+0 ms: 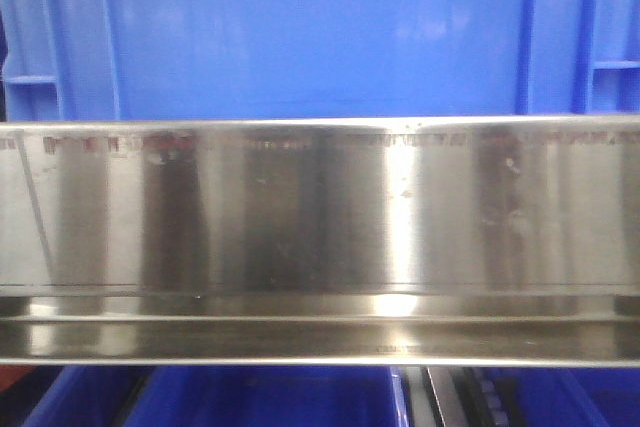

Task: Place valve from conveyor to right shelf box
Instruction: 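Open the left gripper to drop its valve into the same bin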

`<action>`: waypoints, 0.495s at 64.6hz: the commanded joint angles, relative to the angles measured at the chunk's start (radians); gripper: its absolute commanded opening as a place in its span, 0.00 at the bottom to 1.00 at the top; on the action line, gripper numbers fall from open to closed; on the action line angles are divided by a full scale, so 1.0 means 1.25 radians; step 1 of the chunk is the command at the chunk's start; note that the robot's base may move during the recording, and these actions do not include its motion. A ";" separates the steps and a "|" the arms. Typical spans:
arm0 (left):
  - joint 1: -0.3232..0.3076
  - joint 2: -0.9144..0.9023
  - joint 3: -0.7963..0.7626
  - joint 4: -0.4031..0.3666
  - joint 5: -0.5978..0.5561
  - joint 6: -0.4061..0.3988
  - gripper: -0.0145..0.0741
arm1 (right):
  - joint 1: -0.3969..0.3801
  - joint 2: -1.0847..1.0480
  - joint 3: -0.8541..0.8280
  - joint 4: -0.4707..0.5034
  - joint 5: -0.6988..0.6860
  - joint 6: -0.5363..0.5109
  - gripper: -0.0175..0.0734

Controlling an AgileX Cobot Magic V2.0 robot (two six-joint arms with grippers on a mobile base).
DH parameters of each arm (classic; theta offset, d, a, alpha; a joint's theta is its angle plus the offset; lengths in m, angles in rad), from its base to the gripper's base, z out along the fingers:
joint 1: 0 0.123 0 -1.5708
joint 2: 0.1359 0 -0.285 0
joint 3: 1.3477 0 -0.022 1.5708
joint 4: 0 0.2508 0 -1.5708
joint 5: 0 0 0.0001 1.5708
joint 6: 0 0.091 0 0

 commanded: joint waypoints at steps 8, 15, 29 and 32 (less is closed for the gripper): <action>-0.005 -0.108 -0.007 -0.001 -0.012 -0.004 0.78 | -0.001 -0.123 -0.007 -0.003 -0.020 -0.006 0.22; -0.005 -0.168 -0.007 0.022 -0.012 -0.004 0.58 | -0.002 -0.192 -0.005 -0.011 -0.018 -0.006 0.01; -0.003 -0.277 -0.007 0.073 0.014 -0.006 0.04 | -0.020 -0.327 0.067 -0.027 -0.034 -0.006 0.02; -0.003 -0.298 -0.002 0.102 0.024 -0.026 0.04 | -0.022 -0.361 0.105 -0.041 -0.047 -0.006 0.02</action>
